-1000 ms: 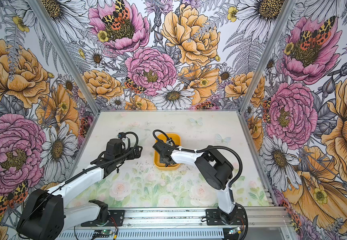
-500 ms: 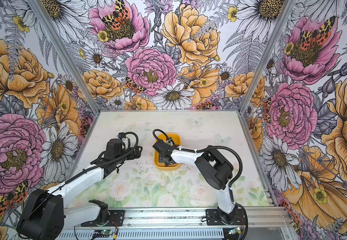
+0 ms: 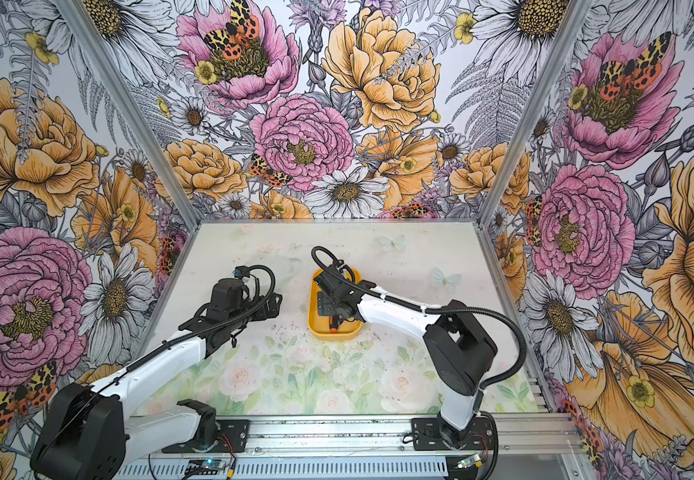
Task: Put the screwdriver in the bin
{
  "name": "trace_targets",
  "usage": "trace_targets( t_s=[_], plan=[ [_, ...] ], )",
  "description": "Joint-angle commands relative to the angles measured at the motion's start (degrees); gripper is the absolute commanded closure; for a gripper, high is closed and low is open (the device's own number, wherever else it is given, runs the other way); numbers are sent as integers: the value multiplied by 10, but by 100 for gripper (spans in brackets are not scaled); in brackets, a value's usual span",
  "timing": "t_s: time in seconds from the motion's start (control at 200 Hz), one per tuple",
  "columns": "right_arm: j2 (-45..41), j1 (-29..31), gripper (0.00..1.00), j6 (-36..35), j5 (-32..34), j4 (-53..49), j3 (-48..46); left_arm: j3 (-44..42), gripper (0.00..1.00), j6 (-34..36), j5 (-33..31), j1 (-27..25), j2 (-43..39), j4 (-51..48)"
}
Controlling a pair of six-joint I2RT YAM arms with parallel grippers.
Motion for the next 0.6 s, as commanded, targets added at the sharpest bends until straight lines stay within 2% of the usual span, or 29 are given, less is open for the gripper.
trace_targets(
  t_s=[0.0,0.205,0.27,0.37,0.49,0.596],
  plan=[
    [-91,-32,16,-138,69,12,-39,18,1,39,-43,-1,-22,0],
    [-258,-190,16,-245,56,117,-167,19,1,110,-90,3,-44,49],
    [-313,-256,15,-271,35,183,-231,18,1,131,-103,3,-52,68],
    [-369,-325,14,-299,17,305,-327,23,1,164,-131,7,-62,94],
    [-396,-380,14,-306,-3,465,-433,15,1,194,-140,14,-65,148],
    [-367,-408,14,-304,1,579,-490,-2,1,214,-129,28,-58,203]
  ],
)
